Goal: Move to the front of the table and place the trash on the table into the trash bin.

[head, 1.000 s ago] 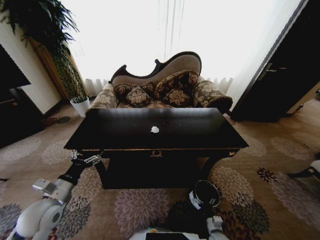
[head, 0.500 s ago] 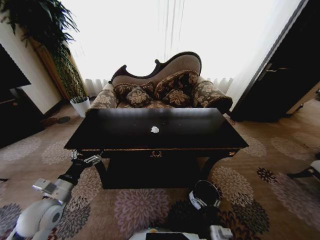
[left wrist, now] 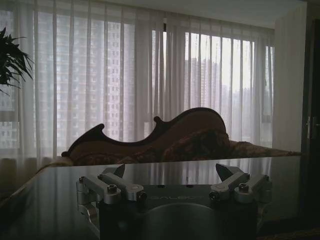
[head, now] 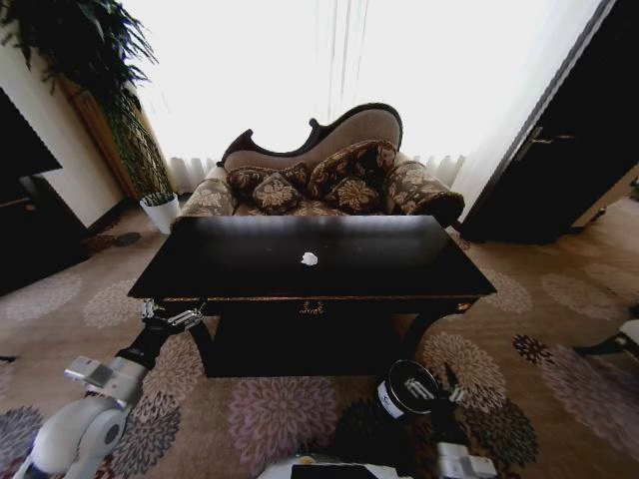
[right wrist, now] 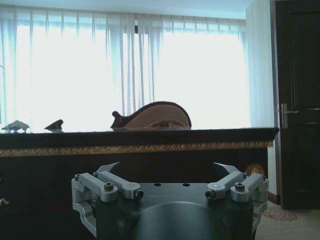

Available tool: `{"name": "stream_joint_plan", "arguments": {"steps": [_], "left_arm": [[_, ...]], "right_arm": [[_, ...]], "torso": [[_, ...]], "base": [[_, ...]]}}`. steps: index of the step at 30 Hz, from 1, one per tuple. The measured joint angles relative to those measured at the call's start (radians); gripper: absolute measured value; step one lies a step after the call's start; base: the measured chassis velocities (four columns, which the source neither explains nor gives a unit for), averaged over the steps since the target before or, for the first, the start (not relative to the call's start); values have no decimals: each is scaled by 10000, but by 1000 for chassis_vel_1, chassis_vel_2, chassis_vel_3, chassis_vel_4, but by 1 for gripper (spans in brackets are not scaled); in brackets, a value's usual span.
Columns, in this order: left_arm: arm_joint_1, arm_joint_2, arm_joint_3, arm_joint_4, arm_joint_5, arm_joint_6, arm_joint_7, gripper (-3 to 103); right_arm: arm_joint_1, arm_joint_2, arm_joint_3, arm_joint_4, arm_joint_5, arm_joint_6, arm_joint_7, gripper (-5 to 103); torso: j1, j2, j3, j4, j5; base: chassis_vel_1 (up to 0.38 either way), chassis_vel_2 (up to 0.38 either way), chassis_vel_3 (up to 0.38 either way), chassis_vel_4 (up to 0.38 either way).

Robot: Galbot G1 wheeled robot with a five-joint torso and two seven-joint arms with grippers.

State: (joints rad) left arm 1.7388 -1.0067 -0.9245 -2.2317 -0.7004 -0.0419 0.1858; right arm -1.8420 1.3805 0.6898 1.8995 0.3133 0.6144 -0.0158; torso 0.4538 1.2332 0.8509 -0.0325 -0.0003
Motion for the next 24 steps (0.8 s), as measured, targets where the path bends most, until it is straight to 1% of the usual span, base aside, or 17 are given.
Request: {"name": "stream_joint_plan", "arguments": {"steps": [3, 6, 7, 9, 10, 11, 15, 16, 20, 21, 22, 24], "left_arm": [[0, 0, 0, 0, 0, 0, 0, 100], [0, 0, 0, 0, 0, 0, -1, 100], [0, 0, 0, 0, 0, 0, -1, 100], [0, 0, 0, 0, 0, 0, 0, 100], [0, 0, 0, 0, 0, 0, 0, 100], [0, 0, 0, 0, 0, 0, 0, 100], [0, 0, 0, 0, 0, 0, 0, 100], [0, 0, 0, 0, 0, 0, 0, 100], [0, 0, 0, 0, 1, 0, -1, 100], [0, 0, 0, 0, 1, 0, -1, 100], [0, 0, 0, 0, 0, 0, 0, 100], [0, 0, 0, 0, 0, 0, -1, 100]], "right_arm": [[-40, -228, 238, 612, 406, -341, -4, 100], [62, -656, 377, 1134, 939, -907, 43, 100], [62, -656, 377, 1134, 939, -907, 43, 100], [166, -946, 463, 1360, 1092, -1205, 69, 100], [276, -1285, 544, 1613, 1263, -1540, 92, 100], [276, -1285, 544, 1613, 1263, -1540, 92, 100], [689, -2344, 581, 2407, 1743, -2639, 248, 100], [689, -2344, 581, 2407, 1743, -2639, 248, 100], [1448, -3513, 482, 2770, 2214, -3661, 517, 100], [1448, -3513, 482, 2770, 2214, -3661, 517, 100], [1530, -3674, 470, 2835, 2327, -3806, 545, 100], [1759, -4091, 331, 3108, 2697, -4305, 644, 100]], "torso": [[0, 0, 0, 0, 1], [0, 0, 0, 0, 1], [0, 0, 0, 0, 1], [0, 0, 0, 0, 2], [0, 0, 0, 0, 2], [0, 0, 0, 0, 2], [0, 0, 1, 0, 1], [0, 0, 1, 0, 1], [1, -1, 1, 3, 2], [1, -1, 1, 3, 2], [1, -1, 1, 2, 3], [2, 0, 1, 0, 2]], "base": [[0, 0, 0, 0], [0, 0, 0, 0], [0, 0, 0, 0], [0, 0, 0, 0], [0, 0, 0, 0], [0, 0, 0, 0], [0, 0, 0, 0], [0, 0, 0, 0], [0, 0, 0, 0], [0, 0, 0, 0], [0, 0, 0, 0], [0, 0, 0, 0]]}}
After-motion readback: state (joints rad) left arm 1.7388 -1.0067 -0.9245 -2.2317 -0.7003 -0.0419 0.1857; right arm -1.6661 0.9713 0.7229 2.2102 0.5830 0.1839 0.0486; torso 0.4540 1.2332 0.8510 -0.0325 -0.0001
